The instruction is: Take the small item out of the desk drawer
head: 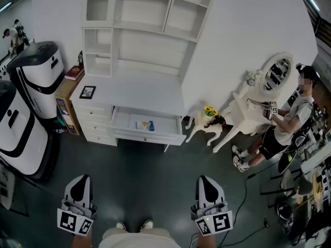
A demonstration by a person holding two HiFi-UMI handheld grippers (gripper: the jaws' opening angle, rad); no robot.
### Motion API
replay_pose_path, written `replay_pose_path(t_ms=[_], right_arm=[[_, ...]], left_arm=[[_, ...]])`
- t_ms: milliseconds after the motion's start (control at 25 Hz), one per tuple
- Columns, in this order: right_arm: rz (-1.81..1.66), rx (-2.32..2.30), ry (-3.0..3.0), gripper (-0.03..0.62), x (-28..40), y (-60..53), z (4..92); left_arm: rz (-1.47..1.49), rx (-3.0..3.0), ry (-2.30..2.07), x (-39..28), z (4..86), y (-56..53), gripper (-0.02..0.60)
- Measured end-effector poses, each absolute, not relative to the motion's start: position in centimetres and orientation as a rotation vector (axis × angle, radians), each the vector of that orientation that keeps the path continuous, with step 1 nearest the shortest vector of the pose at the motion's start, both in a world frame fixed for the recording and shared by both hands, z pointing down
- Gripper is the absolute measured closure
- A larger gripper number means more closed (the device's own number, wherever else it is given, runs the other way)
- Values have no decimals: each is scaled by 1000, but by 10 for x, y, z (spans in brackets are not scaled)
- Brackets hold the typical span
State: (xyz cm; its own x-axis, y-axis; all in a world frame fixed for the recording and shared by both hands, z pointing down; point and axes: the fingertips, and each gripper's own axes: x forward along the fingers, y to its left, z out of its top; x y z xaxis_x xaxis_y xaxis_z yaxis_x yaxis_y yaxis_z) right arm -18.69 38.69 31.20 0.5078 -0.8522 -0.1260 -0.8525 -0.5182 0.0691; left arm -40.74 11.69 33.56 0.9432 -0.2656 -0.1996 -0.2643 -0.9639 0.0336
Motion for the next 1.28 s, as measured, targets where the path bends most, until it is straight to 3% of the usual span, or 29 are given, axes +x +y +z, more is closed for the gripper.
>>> replay_pose_path(t_ms=[840,880,960,1040,1280], right_arm=[[196,-2593,1671,585,-170,380,314],[194,-2569,1687,564,-168,380,312],[185,-2507,1727,428,-163,380,309],[187,-2457,1752,337,-157,382,305],[226,-2428,1798,155,-137,392,300]], left_arm=[[-303,3076,-453,-385,340,121,566],[-305,3075,-458,-384,340,121,566],[-309,3075,-466,-381,339,123,566],[-311,3076,-475,-377,339,124,566],[-298,3078,-507,-367,341,135,566]])
